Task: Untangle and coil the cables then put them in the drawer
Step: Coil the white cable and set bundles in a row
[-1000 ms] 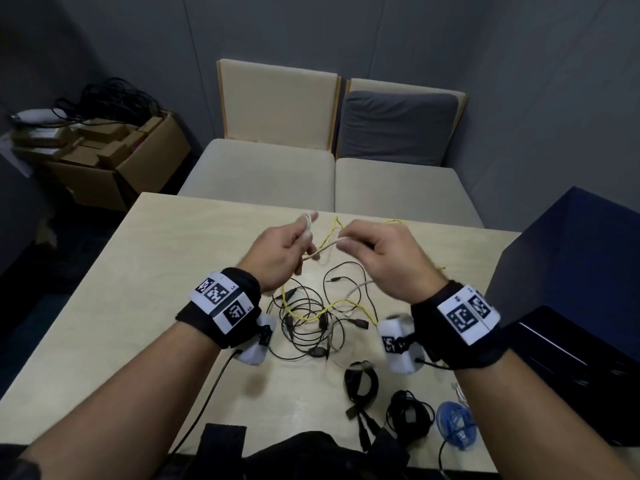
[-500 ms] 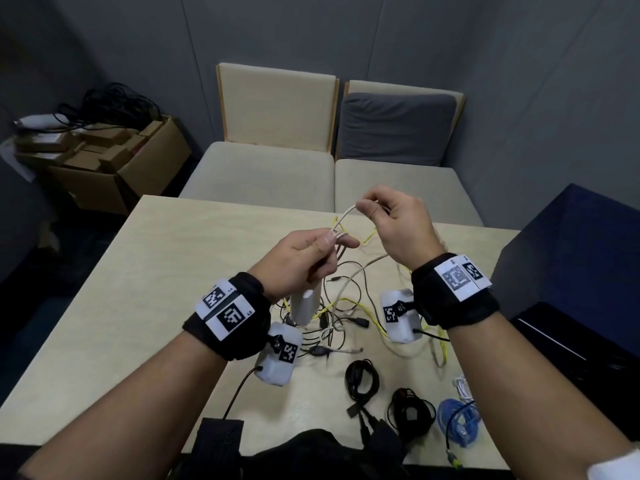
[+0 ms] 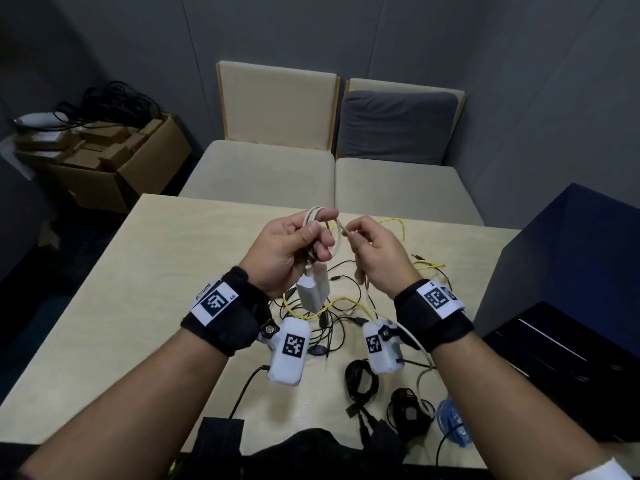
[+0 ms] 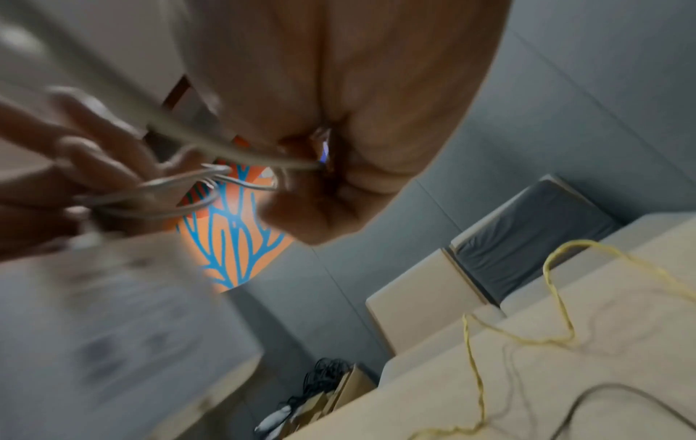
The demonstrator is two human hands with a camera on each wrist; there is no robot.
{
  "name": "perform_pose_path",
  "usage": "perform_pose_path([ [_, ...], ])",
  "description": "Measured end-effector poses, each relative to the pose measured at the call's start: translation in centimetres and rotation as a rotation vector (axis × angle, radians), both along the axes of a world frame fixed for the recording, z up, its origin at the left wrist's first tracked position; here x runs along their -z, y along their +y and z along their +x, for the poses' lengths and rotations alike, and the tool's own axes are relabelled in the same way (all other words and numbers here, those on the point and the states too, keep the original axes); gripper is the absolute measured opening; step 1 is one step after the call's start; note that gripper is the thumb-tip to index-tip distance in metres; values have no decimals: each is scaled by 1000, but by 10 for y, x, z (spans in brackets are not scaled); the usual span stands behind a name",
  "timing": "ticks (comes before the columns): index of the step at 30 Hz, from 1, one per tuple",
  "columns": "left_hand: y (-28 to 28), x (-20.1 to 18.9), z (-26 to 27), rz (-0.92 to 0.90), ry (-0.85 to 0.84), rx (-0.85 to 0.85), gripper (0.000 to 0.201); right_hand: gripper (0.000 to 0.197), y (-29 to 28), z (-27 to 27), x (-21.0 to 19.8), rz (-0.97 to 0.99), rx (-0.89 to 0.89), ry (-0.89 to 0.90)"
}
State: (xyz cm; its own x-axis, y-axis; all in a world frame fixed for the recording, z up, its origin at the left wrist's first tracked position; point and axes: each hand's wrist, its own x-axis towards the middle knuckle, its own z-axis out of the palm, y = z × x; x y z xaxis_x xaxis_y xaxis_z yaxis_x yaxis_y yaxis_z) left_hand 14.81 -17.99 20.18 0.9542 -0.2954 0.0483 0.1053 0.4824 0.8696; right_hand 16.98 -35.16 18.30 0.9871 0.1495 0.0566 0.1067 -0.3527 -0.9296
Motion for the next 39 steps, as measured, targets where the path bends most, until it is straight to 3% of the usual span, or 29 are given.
perform_pose_path([
  [3, -2, 1, 2, -31, 42, -96, 26, 10, 9, -10, 9, -38, -27, 31],
  [8, -2, 2, 9, -105, 85, -192, 35, 33, 19, -21, 18, -303, -187, 17],
  [14, 1, 12, 18, 140, 42, -377, 47, 27, 28, -29, 11, -487, -306, 19],
  [22, 11, 30, 28, 543, -15, -538, 50, 16, 20, -39, -7, -439, -527, 188],
  [25, 17, 35, 26, 769, -118, -516, 50, 6, 17, -39, -13, -410, -550, 139],
  [29, 21, 41, 28, 1090, -227, -437, 38, 12, 10, -37, -19, -329, -554, 164],
  [33, 28, 45, 28, 1396, -287, -150, 19, 10, 0, -32, -23, -386, -496, 47],
  [35, 29, 46, 24, 1352, -287, -6, 17, 5, -8, -24, -26, -396, -406, -27],
  [39, 23, 41, 17, 1042, -257, 87, 30, 5, -18, -9, -24, -390, -227, -198],
])
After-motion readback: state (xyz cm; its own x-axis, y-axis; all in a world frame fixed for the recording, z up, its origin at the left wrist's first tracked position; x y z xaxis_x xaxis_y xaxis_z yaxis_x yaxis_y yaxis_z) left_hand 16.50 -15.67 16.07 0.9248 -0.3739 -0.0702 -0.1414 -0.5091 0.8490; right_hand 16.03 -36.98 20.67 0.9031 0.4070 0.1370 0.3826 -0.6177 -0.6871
